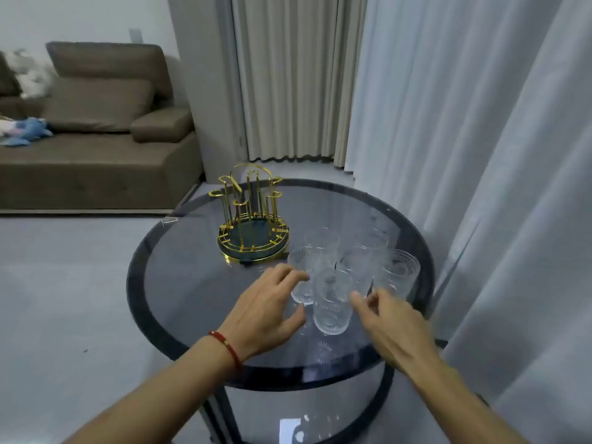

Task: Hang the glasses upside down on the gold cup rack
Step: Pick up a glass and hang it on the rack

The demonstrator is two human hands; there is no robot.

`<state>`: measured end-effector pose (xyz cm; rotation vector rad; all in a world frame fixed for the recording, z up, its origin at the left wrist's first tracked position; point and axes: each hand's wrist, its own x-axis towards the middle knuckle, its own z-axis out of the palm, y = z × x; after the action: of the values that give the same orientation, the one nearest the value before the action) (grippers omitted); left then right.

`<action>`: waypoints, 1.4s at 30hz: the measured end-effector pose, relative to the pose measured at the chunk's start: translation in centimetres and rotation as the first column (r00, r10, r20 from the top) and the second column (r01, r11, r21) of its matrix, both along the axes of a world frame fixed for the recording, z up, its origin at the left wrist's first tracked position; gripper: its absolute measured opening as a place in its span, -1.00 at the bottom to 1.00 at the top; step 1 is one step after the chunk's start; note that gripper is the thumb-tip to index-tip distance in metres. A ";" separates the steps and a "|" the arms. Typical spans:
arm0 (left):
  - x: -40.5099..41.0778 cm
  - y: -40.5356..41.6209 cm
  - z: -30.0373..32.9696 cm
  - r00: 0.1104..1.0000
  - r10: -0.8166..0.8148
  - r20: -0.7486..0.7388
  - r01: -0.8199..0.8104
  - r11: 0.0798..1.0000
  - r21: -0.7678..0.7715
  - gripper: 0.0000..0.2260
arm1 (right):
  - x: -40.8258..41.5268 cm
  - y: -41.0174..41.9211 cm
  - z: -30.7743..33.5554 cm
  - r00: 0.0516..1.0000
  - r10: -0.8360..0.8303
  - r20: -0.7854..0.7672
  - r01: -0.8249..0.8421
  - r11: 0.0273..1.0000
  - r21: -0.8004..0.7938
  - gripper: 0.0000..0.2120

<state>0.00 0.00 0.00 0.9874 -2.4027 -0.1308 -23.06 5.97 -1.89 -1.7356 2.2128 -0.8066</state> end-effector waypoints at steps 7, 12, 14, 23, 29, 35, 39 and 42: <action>-2.6 0.2 -0.8 0.961 0.115 -0.251 0.015 0.886 0.463 -0.65 | 1.3 -1.8 -2.5 0.986 0.133 0.100 -0.148 0.975 0.164 -0.08; -3.5 0.6 -2.2 0.904 0.250 -0.348 -0.020 0.836 0.548 -0.43 | 1.6 -2.8 -3.1 0.990 0.117 0.073 -0.124 0.988 0.090 -0.25; -3.8 0.6 -2.0 0.895 0.260 -0.363 -0.023 0.839 0.544 -0.31 | 1.5 -2.5 -2.7 0.988 0.153 -0.015 -0.153 0.988 0.036 -0.37; -2.1 -1.6 1.2 0.399 0.350 -0.847 0.425 0.748 0.510 -0.47 | 3.8 -2.1 2.1 0.865 0.376 0.332 -0.238 0.890 -0.388 -0.39; -1.0 -7.1 -0.1 0.273 0.425 -0.863 0.536 0.678 0.503 -0.56 | 6.5 -8.2 6.2 0.790 0.267 0.552 -0.161 0.959 -0.234 -0.63; 2.7 -11.7 -6.0 0.715 0.561 -0.416 -0.411 0.820 0.399 -0.69 | 4.6 -14.2 9.8 0.872 0.192 0.451 -0.069 0.959 -0.276 -0.57; 3.0 -13.5 -9.0 0.846 0.520 -0.117 -0.486 0.842 0.234 -0.42 | 3.2 -19.5 12.0 0.872 0.095 0.481 0.058 0.954 -0.295 -0.35; 2.9 -14.5 -10.4 0.859 0.511 0.034 -0.507 0.839 0.198 -0.39 | 3.4 -25.1 13.8 0.875 0.046 0.482 0.127 0.939 -0.321 -0.26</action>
<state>2.92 -14.45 -10.39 1.6783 -2.0482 -0.1873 -19.69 -19.13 11.86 -1.4015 1.8471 -1.5274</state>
